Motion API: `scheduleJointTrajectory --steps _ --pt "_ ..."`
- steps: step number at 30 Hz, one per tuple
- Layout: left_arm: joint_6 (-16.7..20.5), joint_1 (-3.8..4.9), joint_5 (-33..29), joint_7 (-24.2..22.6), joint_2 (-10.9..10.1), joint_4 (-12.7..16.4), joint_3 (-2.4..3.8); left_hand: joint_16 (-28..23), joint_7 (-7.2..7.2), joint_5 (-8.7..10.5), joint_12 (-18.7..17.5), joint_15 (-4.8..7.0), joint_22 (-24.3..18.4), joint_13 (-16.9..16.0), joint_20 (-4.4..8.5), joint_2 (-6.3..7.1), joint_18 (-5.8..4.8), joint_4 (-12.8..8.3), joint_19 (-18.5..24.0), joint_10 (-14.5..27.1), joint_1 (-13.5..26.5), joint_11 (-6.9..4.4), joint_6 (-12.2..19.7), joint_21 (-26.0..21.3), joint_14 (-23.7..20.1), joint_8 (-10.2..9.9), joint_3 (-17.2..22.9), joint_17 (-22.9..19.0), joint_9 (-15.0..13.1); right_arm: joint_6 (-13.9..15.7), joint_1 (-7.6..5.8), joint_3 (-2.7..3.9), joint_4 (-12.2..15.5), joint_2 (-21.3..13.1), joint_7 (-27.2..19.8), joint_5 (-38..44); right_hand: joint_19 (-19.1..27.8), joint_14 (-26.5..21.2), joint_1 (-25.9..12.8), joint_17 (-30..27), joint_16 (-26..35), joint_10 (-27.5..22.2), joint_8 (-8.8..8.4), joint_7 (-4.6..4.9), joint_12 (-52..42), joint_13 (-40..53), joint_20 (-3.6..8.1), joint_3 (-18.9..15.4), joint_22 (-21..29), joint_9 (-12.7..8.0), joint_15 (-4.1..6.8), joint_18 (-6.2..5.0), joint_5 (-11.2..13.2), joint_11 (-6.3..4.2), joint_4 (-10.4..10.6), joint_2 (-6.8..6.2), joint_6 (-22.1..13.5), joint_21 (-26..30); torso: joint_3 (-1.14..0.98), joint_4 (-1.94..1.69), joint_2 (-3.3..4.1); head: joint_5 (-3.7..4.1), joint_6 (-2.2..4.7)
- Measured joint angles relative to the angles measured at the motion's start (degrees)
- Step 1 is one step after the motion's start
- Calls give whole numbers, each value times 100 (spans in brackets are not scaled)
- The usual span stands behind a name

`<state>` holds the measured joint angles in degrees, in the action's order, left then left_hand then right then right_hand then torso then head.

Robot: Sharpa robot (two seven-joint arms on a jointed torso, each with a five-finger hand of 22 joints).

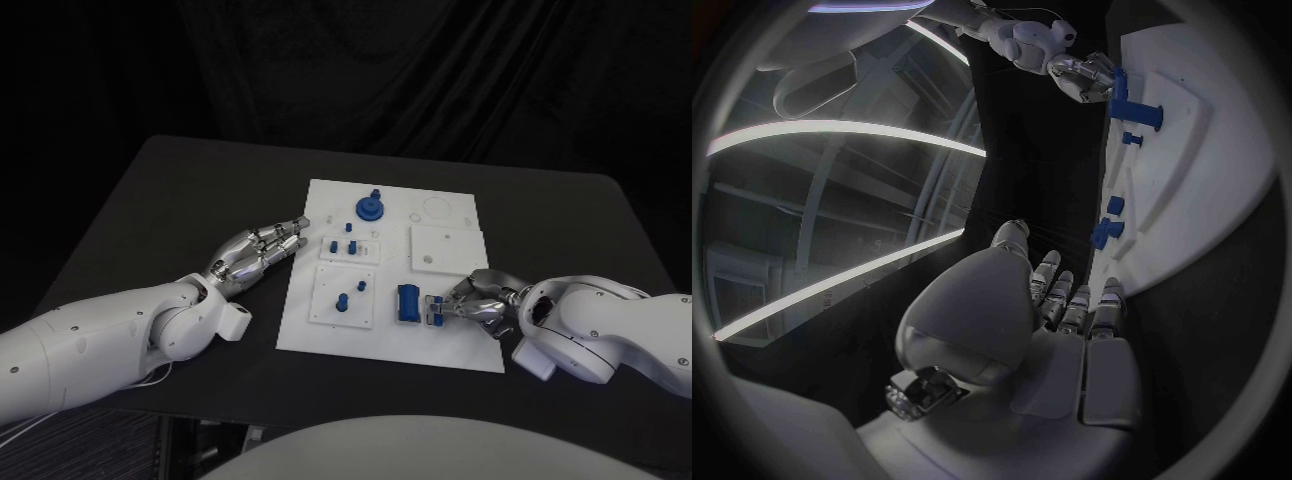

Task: Assemble the parts on the task board

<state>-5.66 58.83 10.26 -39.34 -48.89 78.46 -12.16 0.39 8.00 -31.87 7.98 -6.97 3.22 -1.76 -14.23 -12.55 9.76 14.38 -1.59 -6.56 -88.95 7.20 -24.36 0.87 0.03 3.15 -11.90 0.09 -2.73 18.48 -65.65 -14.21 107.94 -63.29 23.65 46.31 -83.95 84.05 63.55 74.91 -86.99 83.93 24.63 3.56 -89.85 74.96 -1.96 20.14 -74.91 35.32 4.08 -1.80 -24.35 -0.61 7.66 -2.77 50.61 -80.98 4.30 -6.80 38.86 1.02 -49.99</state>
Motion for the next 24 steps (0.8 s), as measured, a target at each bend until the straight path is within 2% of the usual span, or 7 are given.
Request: scheduleJointTrajectory --steps 6,12,16,17,19,24 --pt "-4 -5 0 -10 3 -2 0 0 0 0 0 0 0 0 0 0 0 0 0 0 0 0 0 0 0 0 0 0 0 -16 0 0 -33 25 0 36 0 0 -31 0 0 0 0 0 0 0 0 -89 0 -18 0 0 169 0 58 31 0 0 -7 -1 3 9 0" --pt "-8 -8 0 -11 4 -3 0 0 0 0 0 0 2 0 0 0 0 0 0 0 0 0 0 0 0 0 0 1 0 -24 0 -1 -62 37 1 54 0 0 -112 0 0 0 17 20 0 0 0 -226 0 -40 0 0 441 0 192 57 23 0 -11 -4 2 9 0" --pt "-11 -11 0 -11 4 -4 -1 0 0 0 0 0 2 0 0 0 0 0 0 0 0 0 0 0 0 0 0 -1 0 -26 0 0 -75 44 7 73 0 0 -338 0 0 0 36 20 0 0 0 -475 0 -56 0 0 772 0 349 0 23 0 -10 -7 -2 4 0" --pt "-13 -12 0 -11 4 -4 -1 0 0 0 0 0 2 0 0 0 0 0 0 0 0 0 0 0 0 0 0 -1 0 -27 0 0 -77 45 10 81 0 0 -424 0 0 0 55 20 0 -1 0 -556 0 -57 0 0 919 0 421 -6 23 0 -10 -7 -3 3 0" --pt "-15 -12 0 -11 4 -6 -1 0 0 0 0 0 2 0 1 0 0 0 0 0 0 0 0 0 0 0 0 -3 0 -30 0 1 -79 49 17 105 0 0 -506 0 0 0 94 20 0 0 0 -725 0 -57 0 0 1244 0 528 26 23 0 -9 -7 -4 2 0" --pt "-19 -15 0 -14 5 -9 0 0 0 0 0 0 2 0 0 0 0 0 0 0 0 0 0 0 0 0 0 -4 0 -36 0 1 -80 51 25 150 0 0 -635 0 0 0 178 20 0 -1 0 -1023 0 -52 0 0 1736 0 754 59 23 0 -6 -7 -4 -9 0"
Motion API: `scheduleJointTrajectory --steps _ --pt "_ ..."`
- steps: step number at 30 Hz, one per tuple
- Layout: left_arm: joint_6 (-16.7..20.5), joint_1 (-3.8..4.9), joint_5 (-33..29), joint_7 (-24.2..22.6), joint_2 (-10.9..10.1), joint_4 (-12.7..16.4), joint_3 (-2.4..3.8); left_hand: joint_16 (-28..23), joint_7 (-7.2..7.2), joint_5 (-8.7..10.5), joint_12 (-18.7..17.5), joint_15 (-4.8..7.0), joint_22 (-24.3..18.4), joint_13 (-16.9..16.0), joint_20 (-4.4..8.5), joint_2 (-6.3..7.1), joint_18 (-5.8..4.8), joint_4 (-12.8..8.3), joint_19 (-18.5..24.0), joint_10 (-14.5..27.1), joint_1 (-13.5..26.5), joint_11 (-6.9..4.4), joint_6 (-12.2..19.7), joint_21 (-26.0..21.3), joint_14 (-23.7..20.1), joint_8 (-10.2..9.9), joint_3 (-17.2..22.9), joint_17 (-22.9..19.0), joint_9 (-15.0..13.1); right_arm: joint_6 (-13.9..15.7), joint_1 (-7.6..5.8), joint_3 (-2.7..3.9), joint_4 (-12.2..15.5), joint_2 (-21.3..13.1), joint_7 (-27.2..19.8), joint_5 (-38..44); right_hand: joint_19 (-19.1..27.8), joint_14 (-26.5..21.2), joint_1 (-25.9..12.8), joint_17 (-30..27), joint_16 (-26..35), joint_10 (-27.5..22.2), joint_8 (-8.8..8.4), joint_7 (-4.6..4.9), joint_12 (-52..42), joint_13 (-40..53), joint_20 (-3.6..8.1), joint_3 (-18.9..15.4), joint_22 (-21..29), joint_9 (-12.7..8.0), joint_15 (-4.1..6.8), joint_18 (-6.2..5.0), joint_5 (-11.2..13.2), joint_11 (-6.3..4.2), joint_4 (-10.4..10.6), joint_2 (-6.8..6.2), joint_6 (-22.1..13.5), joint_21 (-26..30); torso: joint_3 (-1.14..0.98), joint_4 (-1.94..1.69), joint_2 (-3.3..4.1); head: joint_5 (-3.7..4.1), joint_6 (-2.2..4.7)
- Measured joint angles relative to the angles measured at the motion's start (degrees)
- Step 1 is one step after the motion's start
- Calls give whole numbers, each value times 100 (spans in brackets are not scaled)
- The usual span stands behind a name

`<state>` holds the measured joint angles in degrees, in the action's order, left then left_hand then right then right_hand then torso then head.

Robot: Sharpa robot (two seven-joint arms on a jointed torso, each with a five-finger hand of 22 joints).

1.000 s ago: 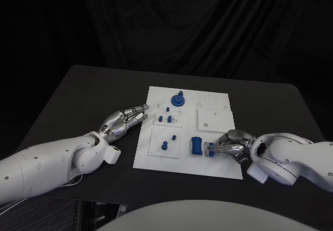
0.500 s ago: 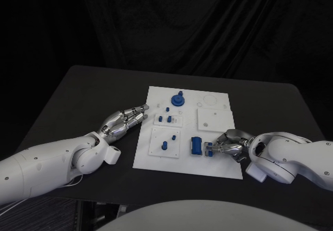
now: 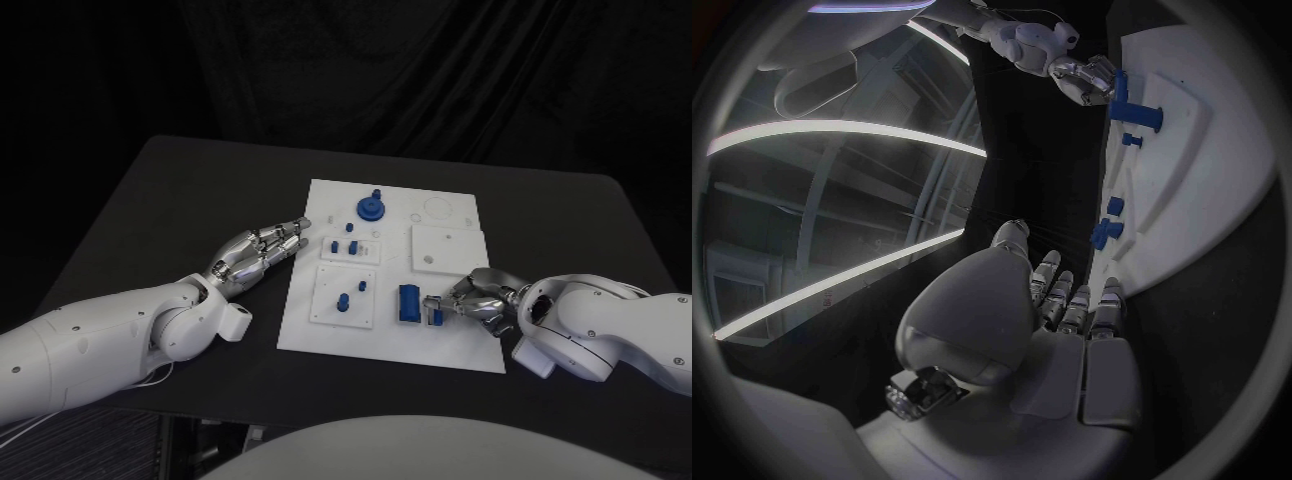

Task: Assemble the parts on the task board

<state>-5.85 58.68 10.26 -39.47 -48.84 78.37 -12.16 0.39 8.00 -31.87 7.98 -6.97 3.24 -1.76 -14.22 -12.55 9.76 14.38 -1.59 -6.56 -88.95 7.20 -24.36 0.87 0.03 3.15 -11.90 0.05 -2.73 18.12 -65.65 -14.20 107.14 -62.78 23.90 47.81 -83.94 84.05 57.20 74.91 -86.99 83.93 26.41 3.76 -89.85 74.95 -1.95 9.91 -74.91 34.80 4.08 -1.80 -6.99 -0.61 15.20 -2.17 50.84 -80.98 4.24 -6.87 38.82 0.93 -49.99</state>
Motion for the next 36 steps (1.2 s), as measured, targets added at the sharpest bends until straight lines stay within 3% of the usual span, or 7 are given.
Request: scheduleJointTrajectory --steps 3,10,16,21,32,34,36 --pt "-2 -2 0 -3 0 -2 1 0 0 0 0 0 1 0 0 0 0 0 0 0 0 0 0 0 0 0 0 0 0 0 0 0 1 -1 0 19 0 0 -123 0 0 0 40 0 0 0 0 -171 0 4 0 0 118 0 117 32 0 0 2 3 1 -3 0" --pt "-8 -11 -2 -15 1 -7 3 0 0 0 0 0 1 0 1 0 0 0 -1 0 0 0 0 0 0 0 0 1 0 12 0 0 18 -27 -12 50 0 0 -380 0 0 0 142 -27 0 0 0 -396 0 31 0 0 242 0 154 154 27 0 1 3 4 -4 0" --pt "-13 -20 -2 -27 1 -14 4 0 0 0 0 0 4 0 10 0 0 0 -10 0 0 0 0 1 0 0 0 1 0 42 0 0 55 -64 -40 62 0 -18 -537 0 0 20 380 -107 0 0 0 -509 0 152 24 0 78 -23 146 310 107 0 1 3 5 -12 0" --pt "-20 -25 -2 -34 2 -21 5 0 0 0 0 0 2 0 11 0 1 0 -10 0 0 0 0 2 0 0 0 2 0 81 0 -1 68 -83 -85 68 0 -9 -487 0 -22 8 703 -134 0 0 43 -601 0 391 74 0 -33 -76 140 417 134 0 1 5 5 -15 0" --pt "-26 -29 -2 -42 2 -25 5 0 0 0 0 0 -2 0 12 0 1 0 -10 0 0 0 0 2 0 0 0 4 0 201 0 -1 100 -125 -206 74 -1 -10 -405 0 -22 -8 1101 -225 0 0 84 -683 0 736 115 0 -212 -134 131 499 -21 -24 -1 7 4 -46 0" --pt "-27 -29 -2 -43 -1 -24 5 0 0 0 0 0 -2 0 12 0 1 0 -11 0 0 0 0 2 0 0 0 4 0 224 0 -1 110 -145 -229 75 -1 -10 -256 0 -22 11 1216 -233 0 0 84 -693 0 848 115 0 -349 -153 121 540 -113 -24 -1 7 4 -47 0" --pt "-28 -30 -2 -43 -4 -20 5 0 0 0 0 0 -2 0 19 0 1 0 -18 0 0 0 0 2 0 0 0 4 0 248 0 -1 128 -180 -263 81 -3 0 1 0 -22 12 1359 -259 0 0 86 -672 0 977 147 0 -485 -155 23 486 -156 -24 -1 7 4 -49 0"
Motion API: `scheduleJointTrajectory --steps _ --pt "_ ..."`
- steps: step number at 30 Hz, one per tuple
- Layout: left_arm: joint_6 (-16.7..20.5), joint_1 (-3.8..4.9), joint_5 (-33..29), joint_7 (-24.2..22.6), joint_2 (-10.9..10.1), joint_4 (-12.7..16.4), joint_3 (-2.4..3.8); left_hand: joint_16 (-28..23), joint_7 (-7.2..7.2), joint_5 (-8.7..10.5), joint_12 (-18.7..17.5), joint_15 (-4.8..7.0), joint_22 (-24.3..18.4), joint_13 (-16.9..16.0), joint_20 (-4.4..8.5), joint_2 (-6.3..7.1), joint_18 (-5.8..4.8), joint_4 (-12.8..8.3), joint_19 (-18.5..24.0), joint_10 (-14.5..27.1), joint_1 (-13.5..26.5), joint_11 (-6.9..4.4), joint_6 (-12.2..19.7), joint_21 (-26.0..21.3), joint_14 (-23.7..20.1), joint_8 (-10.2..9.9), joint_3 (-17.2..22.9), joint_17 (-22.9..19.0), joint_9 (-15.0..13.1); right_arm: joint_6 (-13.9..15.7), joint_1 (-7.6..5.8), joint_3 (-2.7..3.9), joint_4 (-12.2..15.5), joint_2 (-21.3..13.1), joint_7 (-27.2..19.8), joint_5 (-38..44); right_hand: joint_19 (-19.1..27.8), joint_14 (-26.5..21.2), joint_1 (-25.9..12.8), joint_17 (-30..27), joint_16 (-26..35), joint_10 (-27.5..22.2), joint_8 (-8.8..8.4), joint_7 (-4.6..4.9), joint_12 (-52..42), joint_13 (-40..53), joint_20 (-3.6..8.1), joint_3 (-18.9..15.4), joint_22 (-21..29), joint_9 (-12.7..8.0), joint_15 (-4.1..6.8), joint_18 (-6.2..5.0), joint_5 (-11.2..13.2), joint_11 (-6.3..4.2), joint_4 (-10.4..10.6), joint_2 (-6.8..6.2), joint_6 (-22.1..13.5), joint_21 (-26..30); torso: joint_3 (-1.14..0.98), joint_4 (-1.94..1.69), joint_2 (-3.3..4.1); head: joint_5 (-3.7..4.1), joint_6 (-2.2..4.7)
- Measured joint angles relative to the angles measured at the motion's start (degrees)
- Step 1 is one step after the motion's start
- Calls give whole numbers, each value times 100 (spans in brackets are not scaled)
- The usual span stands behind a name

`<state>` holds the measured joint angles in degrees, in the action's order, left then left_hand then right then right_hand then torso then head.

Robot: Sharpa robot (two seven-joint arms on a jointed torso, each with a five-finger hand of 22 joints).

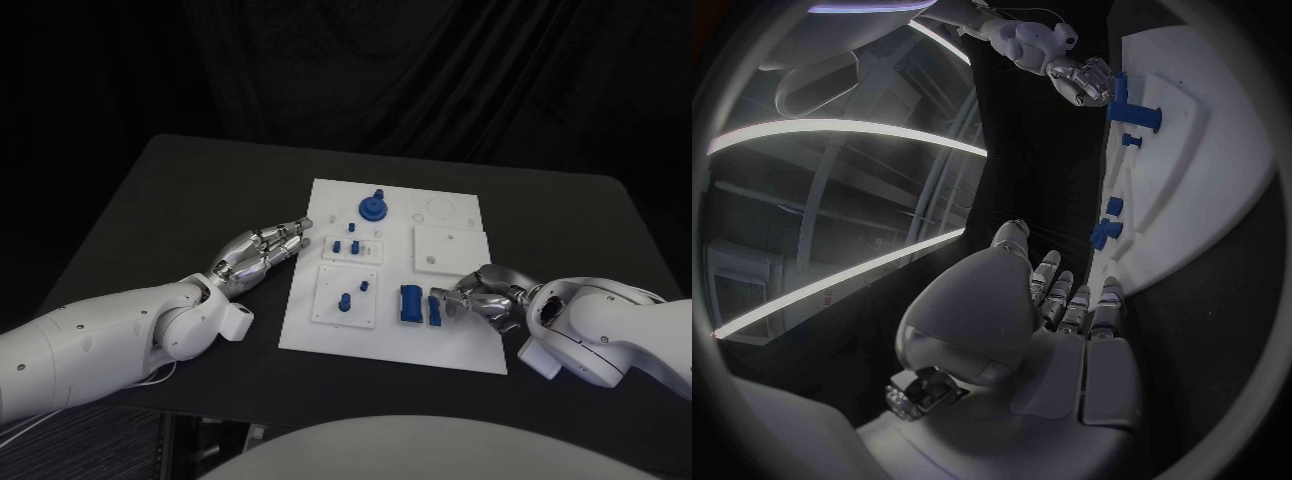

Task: Assemble the parts on the task board

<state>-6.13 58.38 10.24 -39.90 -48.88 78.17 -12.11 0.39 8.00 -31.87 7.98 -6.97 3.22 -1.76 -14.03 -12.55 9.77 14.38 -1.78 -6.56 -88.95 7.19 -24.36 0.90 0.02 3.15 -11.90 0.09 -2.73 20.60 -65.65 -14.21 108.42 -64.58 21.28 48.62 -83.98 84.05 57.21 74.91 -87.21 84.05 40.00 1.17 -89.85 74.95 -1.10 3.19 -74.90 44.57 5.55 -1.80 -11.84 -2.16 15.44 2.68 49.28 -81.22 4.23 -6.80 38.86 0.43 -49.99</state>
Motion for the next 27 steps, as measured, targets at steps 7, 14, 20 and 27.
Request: scheduleJointTrajectory --steps 7,14,20,27 --pt "-1 -2 0 -1 -12 12 0 0 0 0 0 0 1 0 -13 0 0 0 13 0 0 0 0 1 0 0 0 0 0 38 0 -2 129 -153 -148 253 -3 -7 759 0 -51 -1 987 -111 0 0 95 -36 0 909 87 0 102 -103 -326 -183 -315 -22 0 -3 4 -12 0" --pt "-2 -2 1 -5 -24 20 0 0 0 0 0 0 3 0 -14 0 0 0 15 0 0 0 0 12 0 0 0 0 0 2 11 -4 242 -284 -223 673 -2 -10 1037 0 -51 0 1333 -141 0 0 95 -121 0 1273 90 0 441 -144 -463 -267 -387 -22 1 -3 7 21 0" --pt "-3 -4 1 -8 -27 20 0 0 0 0 0 0 4 0 -14 0 0 0 14 0 0 0 0 13 0 0 0 -3 0 -78 85 -7 247 -333 -229 919 -7 10 1074 0 -51 0 1576 -152 0 0 131 -187 0 1531 109 0 630 -143 -460 -304 -313 -22 0 0 7 9 0" --pt "-4 -10 0 -10 -34 18 0 0 0 0 0 0 5 0 -13 0 1 0 13 0 0 0 0 13 0 0 0 -4 0 -130 124 -8 208 -317 -230 1059 -7 -2 1073 0 -50 -1 1631 -172 0 -1 131 -232 0 1603 121 0 723 -143 -415 -304 -293 -22 -3 10 -1 8 0"
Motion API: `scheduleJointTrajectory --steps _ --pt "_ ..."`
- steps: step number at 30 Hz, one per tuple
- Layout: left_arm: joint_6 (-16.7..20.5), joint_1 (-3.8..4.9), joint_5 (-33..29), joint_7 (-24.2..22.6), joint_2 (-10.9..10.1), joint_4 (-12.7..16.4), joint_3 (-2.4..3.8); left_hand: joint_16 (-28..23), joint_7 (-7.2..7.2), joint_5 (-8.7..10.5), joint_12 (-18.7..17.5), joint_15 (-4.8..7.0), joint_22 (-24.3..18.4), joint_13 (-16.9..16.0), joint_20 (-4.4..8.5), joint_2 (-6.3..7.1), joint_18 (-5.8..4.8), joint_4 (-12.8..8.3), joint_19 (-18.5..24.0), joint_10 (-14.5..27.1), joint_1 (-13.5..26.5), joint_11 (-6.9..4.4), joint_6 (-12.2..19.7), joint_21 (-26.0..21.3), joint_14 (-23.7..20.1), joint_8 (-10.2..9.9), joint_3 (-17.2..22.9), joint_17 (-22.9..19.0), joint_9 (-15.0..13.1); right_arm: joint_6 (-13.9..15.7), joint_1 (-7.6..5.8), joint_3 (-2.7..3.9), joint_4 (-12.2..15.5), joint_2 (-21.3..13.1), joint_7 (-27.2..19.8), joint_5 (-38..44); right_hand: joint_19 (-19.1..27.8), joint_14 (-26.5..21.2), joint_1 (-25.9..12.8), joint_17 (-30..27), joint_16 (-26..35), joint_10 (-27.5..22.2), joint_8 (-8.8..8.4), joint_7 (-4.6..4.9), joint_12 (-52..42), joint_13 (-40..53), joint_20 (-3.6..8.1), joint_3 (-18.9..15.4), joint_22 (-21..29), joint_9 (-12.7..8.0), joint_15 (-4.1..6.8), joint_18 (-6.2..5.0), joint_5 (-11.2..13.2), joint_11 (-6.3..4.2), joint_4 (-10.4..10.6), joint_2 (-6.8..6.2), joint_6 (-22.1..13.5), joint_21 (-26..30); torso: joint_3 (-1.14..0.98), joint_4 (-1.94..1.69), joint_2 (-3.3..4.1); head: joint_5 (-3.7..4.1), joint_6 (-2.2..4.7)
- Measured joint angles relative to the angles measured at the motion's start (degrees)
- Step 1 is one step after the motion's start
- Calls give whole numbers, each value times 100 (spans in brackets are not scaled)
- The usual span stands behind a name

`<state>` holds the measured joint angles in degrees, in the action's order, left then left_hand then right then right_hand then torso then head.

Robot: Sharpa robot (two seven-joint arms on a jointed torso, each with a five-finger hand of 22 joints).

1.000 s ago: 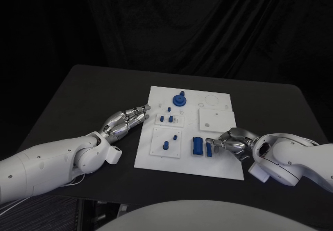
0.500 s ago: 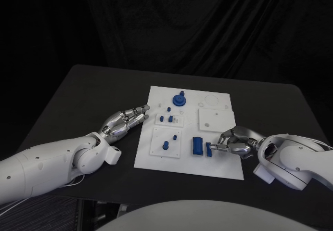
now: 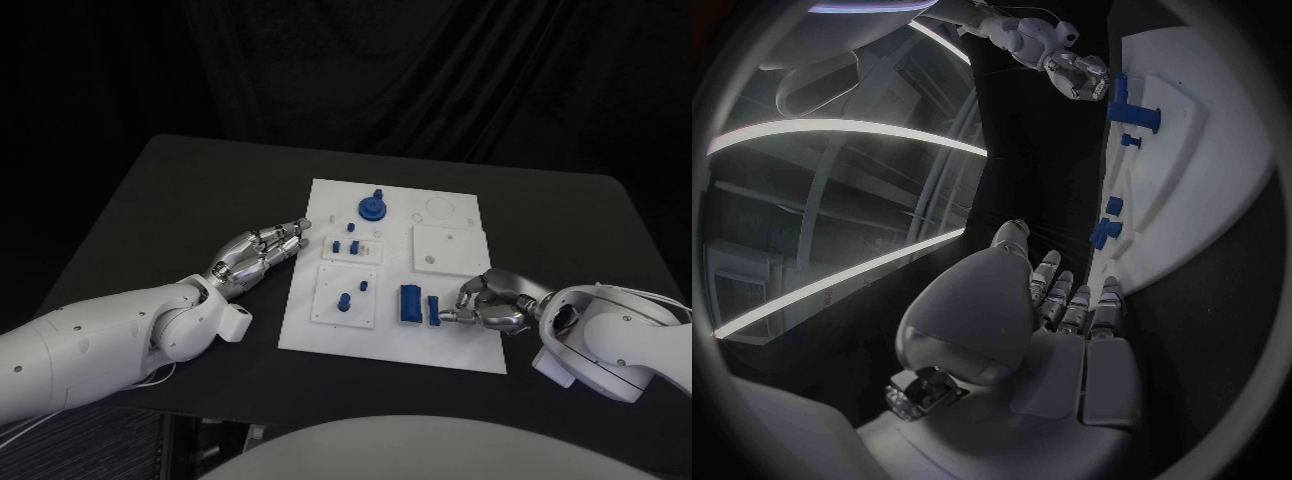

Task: Assemble the parts on the task board

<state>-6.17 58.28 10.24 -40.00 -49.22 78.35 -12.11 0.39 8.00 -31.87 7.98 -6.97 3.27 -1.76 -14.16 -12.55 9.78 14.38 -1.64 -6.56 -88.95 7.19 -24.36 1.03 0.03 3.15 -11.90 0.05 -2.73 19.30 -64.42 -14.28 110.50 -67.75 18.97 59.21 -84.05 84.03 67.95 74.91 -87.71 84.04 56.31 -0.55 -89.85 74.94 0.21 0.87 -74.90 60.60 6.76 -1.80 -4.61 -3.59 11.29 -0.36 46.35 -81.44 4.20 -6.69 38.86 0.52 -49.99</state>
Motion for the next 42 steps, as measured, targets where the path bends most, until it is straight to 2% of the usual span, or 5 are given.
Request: scheduleJointTrajectory --steps 8,17,26,40,42 --pt "0 -4 0 -1 -20 3 0 0 0 0 0 0 3 0 1 0 0 0 -1 0 0 0 0 7 0 0 0 1 0 -36 10 0 -52 42 2 72 0 -9 0 0 3 0 0 0 0 0 0 -18 0 6 9 0 28 0 18 0 0 0 -3 1 -1 -18 0" --pt "1 -5 0 -6 -26 9 1 0 20 0 0 0 2 0 3 0 0 0 -3 0 0 0 -20 8 0 0 0 2 0 -58 23 1 -95 99 6 96 0 -9 0 0 4 0 0 12 0 0 -1 -49 0 1 9 -1 27 0 16 0 -12 0 -1 -21 2 25 0" --pt "3 -8 2 -7 -35 12 1 0 20 0 0 0 -12 0 3 0 1 0 -3 0 0 0 -21 8 0 0 0 3 0 -78 36 1 -93 147 16 126 0 -9 24 0 4 0 0 10 0 0 -1 -72 0 -2 8 0 66 0 -7 -24 -74 0 6 -14 -5 -10 0" --pt "12 -9 0 -8 -33 24 1 0 20 0 42 0 -13 0 5 0 0 0 -4 0 0 0 -20 9 0 0 0 5 0 -79 40 1 -205 235 54 169 0 -9 114 0 4 0 -29 19 0 0 -1 -69 0 10 8 0 43 1 -42 -33 -126 25 7 -15 -4 -9 0" --pt "28 -10 1 -8 -38 46 0 0 -40 0 91 16 28 -7 56 4 0 26 -53 -47 4 -47 -81 24 11 14 -26 5 -4 -79 40 1 -213 242 60 186 0 -9 181 0 4 0 -29 19 0 0 -1 -79 0 22 8 0 43 1 -65 -32 -126 25 7 -15 -3 -11 0"
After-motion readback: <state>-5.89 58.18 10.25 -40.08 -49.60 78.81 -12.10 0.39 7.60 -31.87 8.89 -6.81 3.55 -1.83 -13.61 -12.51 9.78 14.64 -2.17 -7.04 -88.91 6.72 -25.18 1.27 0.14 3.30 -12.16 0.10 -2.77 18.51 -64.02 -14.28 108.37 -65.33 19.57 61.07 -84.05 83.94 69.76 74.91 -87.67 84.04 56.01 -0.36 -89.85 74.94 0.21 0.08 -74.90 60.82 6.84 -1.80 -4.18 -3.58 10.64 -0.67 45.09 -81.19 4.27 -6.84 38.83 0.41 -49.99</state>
